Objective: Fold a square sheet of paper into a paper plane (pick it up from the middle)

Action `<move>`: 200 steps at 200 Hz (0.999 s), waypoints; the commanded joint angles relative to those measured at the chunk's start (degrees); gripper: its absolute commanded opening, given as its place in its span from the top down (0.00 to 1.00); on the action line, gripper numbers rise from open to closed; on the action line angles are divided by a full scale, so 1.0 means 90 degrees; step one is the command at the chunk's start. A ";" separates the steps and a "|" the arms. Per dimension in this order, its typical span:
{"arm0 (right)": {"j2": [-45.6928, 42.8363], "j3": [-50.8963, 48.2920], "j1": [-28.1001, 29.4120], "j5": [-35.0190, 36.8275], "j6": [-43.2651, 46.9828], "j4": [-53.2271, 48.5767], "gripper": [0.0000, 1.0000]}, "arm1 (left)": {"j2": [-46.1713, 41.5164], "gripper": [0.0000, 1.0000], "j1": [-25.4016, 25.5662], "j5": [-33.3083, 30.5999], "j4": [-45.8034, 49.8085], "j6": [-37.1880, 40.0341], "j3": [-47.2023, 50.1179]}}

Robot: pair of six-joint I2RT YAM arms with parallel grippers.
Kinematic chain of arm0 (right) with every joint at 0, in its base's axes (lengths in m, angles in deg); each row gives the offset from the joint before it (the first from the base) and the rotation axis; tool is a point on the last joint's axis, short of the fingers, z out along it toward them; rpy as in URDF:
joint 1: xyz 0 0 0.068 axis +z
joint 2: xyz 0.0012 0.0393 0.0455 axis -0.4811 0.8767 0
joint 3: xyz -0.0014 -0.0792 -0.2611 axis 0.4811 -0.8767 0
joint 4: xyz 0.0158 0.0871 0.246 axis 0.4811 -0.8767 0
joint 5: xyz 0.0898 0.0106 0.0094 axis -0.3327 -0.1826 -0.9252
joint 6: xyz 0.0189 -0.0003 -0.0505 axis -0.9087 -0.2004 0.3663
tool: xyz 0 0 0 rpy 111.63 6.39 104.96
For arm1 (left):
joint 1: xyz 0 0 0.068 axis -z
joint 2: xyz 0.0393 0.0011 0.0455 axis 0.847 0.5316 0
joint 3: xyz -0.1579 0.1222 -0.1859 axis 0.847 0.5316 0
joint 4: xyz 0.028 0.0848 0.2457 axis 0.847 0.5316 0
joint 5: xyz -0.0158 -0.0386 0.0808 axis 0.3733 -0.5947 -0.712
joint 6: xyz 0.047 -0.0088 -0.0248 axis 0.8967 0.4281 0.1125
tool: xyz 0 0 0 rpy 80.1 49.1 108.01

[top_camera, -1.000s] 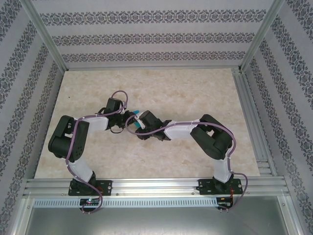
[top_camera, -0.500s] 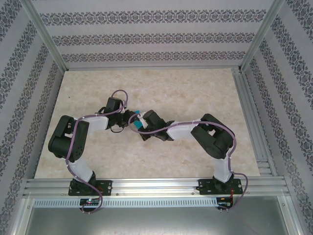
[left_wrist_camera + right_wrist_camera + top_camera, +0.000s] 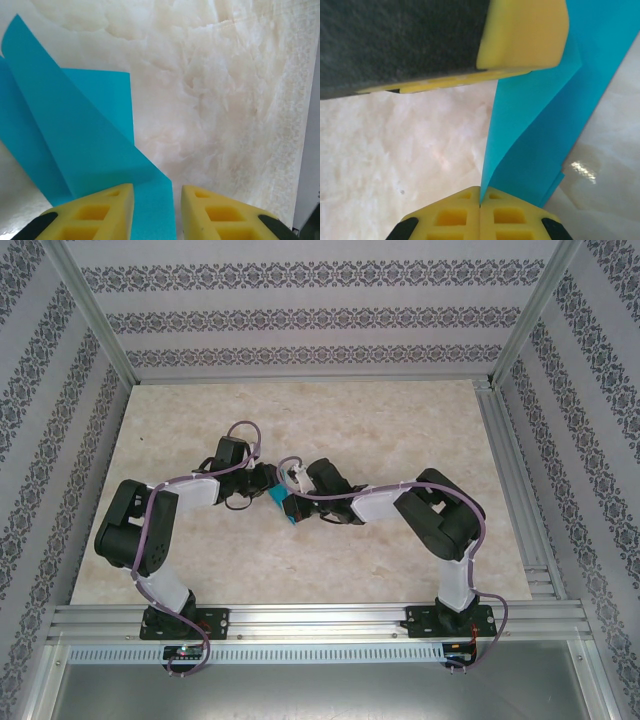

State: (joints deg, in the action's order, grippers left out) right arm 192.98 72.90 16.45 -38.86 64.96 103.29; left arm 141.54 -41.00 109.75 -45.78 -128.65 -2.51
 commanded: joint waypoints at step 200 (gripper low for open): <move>0.0742 -0.0095 -0.0394 -0.0931 -0.1757 0.0865 1.00 | -0.0306 0.69 -0.0050 0.0294 -0.0213 0.0555 0.0329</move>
State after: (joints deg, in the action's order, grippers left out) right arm 198.18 73.30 13.70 -47.13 52.20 107.48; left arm 140.73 -41.00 110.78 -45.89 -125.78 -0.70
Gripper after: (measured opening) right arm 0.048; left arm 0.313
